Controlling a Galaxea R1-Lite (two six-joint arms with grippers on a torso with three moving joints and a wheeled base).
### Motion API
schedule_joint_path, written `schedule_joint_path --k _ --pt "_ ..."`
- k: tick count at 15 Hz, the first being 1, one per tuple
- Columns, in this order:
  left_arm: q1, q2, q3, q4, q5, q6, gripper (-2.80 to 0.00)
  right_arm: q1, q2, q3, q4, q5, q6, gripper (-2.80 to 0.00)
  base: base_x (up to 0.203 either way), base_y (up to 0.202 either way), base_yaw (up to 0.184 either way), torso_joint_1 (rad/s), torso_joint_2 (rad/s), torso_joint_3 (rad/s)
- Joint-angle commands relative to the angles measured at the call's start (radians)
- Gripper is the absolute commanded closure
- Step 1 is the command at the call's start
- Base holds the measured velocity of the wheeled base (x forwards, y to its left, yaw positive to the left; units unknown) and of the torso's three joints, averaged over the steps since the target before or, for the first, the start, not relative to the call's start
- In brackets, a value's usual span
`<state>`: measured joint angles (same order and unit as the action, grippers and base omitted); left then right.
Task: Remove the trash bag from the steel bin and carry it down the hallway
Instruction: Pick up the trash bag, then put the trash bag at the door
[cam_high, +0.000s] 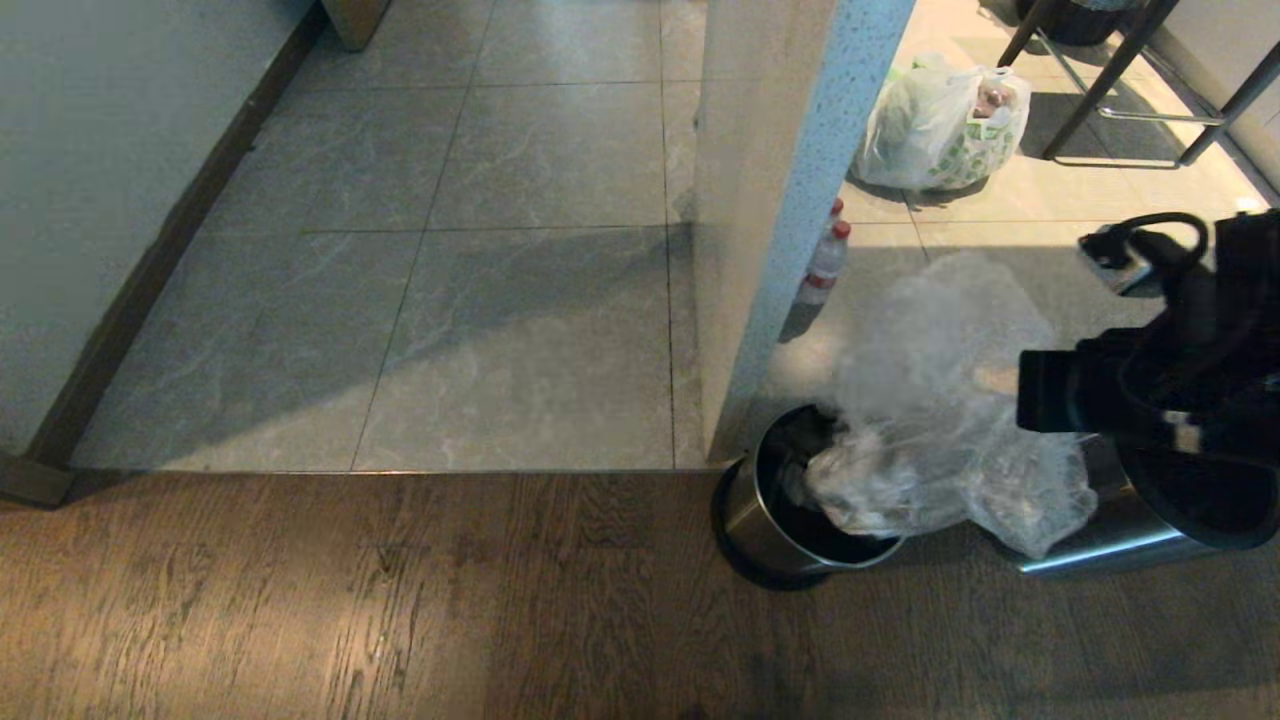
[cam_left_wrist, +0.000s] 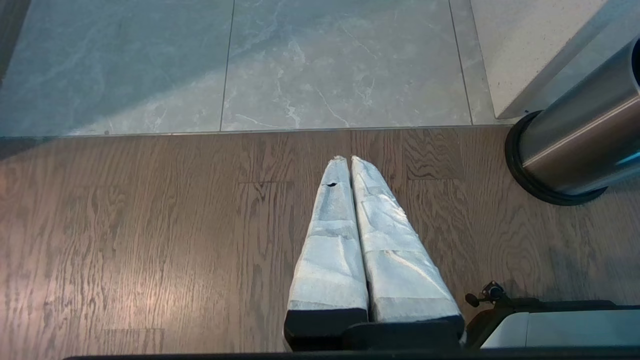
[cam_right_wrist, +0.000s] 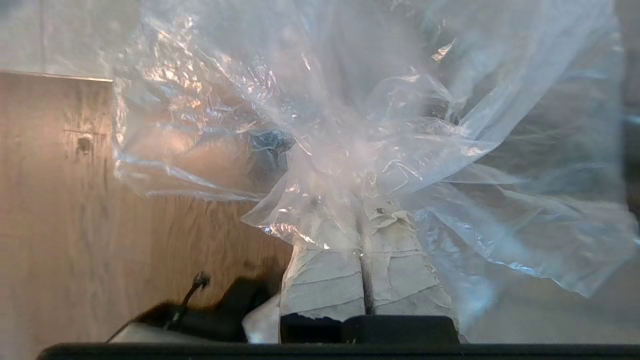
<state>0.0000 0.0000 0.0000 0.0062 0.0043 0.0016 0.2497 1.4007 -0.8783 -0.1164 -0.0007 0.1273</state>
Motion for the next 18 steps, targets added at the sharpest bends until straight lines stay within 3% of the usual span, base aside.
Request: schedule_joint_path --k 1,5,12,15,18 --pt "0.000 0.000 0.000 0.000 0.000 0.000 0.00 -0.029 -0.224 0.005 0.125 0.001 0.003 0.00 0.000 0.000 0.000 0.000 0.00 0.000" --pt "-0.002 -0.002 0.000 0.000 0.000 0.000 0.00 -0.130 -0.488 0.112 0.286 0.016 -0.002 0.00 0.000 0.000 0.000 0.000 0.00 0.000" --pt "-0.001 -0.001 0.000 0.000 0.000 0.000 0.00 -0.319 -1.023 0.580 0.317 0.026 -0.050 0.00 0.000 0.000 0.000 0.000 0.00 0.000" --pt "0.000 0.000 0.000 0.000 0.000 0.000 0.00 -0.314 -1.135 0.772 0.278 -0.002 -0.098 0.00 0.000 0.000 0.000 0.000 0.00 0.000" --pt "0.000 0.000 0.000 0.000 0.000 0.000 0.00 -0.282 -1.210 0.856 0.173 -0.015 -0.107 0.00 0.000 0.000 0.000 0.000 0.00 0.000"
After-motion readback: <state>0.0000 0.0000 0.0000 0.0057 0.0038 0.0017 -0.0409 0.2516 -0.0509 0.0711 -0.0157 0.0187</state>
